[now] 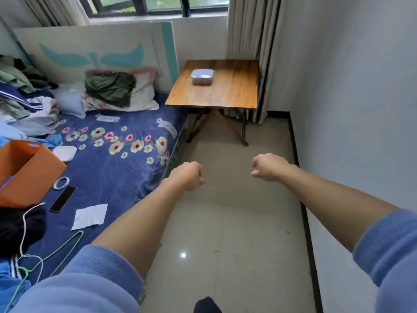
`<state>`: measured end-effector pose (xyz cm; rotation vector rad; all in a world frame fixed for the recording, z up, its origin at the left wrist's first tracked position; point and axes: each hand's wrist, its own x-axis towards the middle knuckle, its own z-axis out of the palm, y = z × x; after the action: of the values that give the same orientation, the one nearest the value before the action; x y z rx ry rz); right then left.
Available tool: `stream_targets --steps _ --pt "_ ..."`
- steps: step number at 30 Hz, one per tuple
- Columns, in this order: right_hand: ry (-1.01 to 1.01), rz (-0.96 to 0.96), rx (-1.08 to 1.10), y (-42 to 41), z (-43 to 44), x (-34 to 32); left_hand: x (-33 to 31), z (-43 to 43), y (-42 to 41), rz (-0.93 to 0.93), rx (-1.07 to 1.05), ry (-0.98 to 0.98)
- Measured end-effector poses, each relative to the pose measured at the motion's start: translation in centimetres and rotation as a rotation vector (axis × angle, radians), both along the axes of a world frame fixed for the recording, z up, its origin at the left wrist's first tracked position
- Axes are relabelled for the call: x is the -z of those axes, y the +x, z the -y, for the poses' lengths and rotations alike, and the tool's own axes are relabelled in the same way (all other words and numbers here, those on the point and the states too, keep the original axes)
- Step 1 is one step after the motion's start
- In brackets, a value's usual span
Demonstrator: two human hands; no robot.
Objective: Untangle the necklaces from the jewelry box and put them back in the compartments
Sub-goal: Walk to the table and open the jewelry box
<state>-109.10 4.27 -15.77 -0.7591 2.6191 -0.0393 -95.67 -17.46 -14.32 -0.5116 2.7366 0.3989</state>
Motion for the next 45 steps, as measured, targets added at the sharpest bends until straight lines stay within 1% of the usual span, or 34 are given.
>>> stream_targets --steps 6,11,14,17,21,29,32,37,40,45 --pt "-0.012 0.016 -0.067 -10.0 9.0 2.2 1.8 8.5 -8.8 0.043 -0.054 -0.022" --pt "0.011 0.039 -0.04 -18.4 15.5 2.3 2.5 15.9 -18.2 0.082 -0.02 -0.025" --pt "-0.041 0.022 0.0 -23.8 18.3 1.3 2.0 19.3 -24.7 0.049 0.003 -0.027" --pt "-0.036 0.034 0.031 -28.6 19.8 0.5 2.1 21.2 -30.3 0.051 0.046 -0.009" --pt "-0.025 0.052 0.062 -35.9 21.8 0.9 3.1 23.1 -37.2 0.071 0.06 0.016" --pt "0.002 0.14 -0.003 -51.3 28.4 5.4 4.7 28.2 -50.6 0.119 -0.035 0.064" --pt "-0.003 0.136 -0.043 -56.2 32.0 6.0 4.4 30.7 -53.9 0.096 -0.096 0.086" --pt "-0.012 0.168 -0.112 -62.1 39.4 6.5 4.7 36.3 -57.3 0.134 -0.188 0.106" --pt "-0.039 0.155 -0.152 -64.9 43.9 7.4 5.6 40.4 -59.7 0.149 -0.21 0.109" --pt "-0.004 0.169 -0.158 -68.2 49.7 10.1 7.7 47.4 -64.2 0.132 -0.234 0.156"
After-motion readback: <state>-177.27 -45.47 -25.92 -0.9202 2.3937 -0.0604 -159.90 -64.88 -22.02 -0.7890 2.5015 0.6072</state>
